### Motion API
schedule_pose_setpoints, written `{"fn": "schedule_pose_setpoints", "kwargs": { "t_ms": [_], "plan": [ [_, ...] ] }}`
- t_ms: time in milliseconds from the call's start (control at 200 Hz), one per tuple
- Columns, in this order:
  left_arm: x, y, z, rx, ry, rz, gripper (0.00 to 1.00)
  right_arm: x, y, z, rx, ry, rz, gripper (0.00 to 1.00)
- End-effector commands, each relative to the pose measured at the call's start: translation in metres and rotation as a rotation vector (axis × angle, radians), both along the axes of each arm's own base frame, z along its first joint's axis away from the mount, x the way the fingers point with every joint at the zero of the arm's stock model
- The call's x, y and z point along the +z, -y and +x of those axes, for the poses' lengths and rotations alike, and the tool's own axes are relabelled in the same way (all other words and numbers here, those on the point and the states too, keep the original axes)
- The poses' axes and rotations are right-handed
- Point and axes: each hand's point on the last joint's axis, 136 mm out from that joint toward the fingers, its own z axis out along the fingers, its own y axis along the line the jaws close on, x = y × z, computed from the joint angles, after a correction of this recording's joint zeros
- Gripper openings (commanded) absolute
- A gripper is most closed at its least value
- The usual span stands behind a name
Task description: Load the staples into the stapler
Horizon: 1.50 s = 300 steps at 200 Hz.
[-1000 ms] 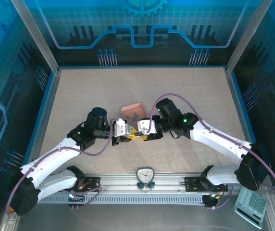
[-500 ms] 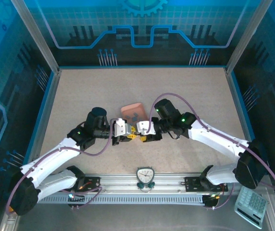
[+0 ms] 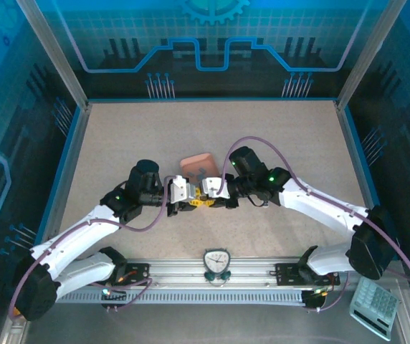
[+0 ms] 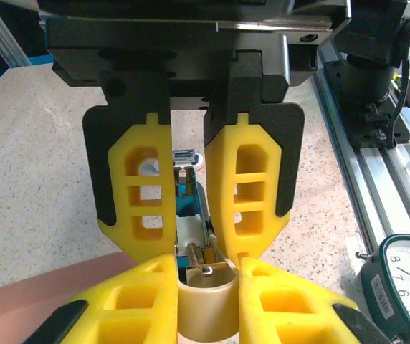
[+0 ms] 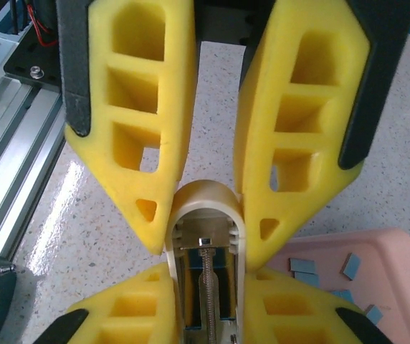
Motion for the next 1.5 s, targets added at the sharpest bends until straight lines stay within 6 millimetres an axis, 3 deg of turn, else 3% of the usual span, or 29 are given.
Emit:
{"fn": "schedule_pose_setpoints", "kwargs": {
  "t_ms": [0,70,85,170,385,610,960,1306,1496],
  "plan": [
    [0.014,0.002,0.009,0.051,0.028,-0.049,0.36,0.007,0.003,0.010,-0.115,-0.038,0.064,0.18],
    [0.020,-0.002,0.023,0.145,0.013,-0.073,0.54,0.012,0.011,0.027,-0.273,-0.060,0.108,0.16],
    [0.021,-0.003,0.026,0.169,0.007,-0.079,0.57,0.004,0.016,0.029,-0.319,-0.082,0.104,0.16],
    [0.026,-0.009,0.042,0.283,-0.022,-0.093,0.69,-0.001,0.035,0.053,-0.588,-0.149,0.158,0.15],
    [0.026,-0.016,0.070,0.451,-0.122,-0.116,0.83,-0.027,0.085,0.083,-1.152,-0.328,0.268,0.14],
    [0.021,-0.018,0.087,0.539,-0.210,-0.113,0.86,-0.066,0.135,0.099,-1.604,-0.380,0.282,0.10],
    [0.017,-0.019,0.088,0.545,-0.214,-0.103,0.87,-0.112,0.142,0.112,-1.798,-0.412,0.245,0.11],
    [0.012,-0.016,0.088,0.535,-0.235,-0.096,0.86,-0.126,0.154,0.111,-1.826,-0.321,0.192,0.12],
    [0.009,-0.016,0.090,0.536,-0.236,-0.087,0.86,-0.130,0.146,0.112,-1.753,-0.303,0.173,0.13]
  ]
}}
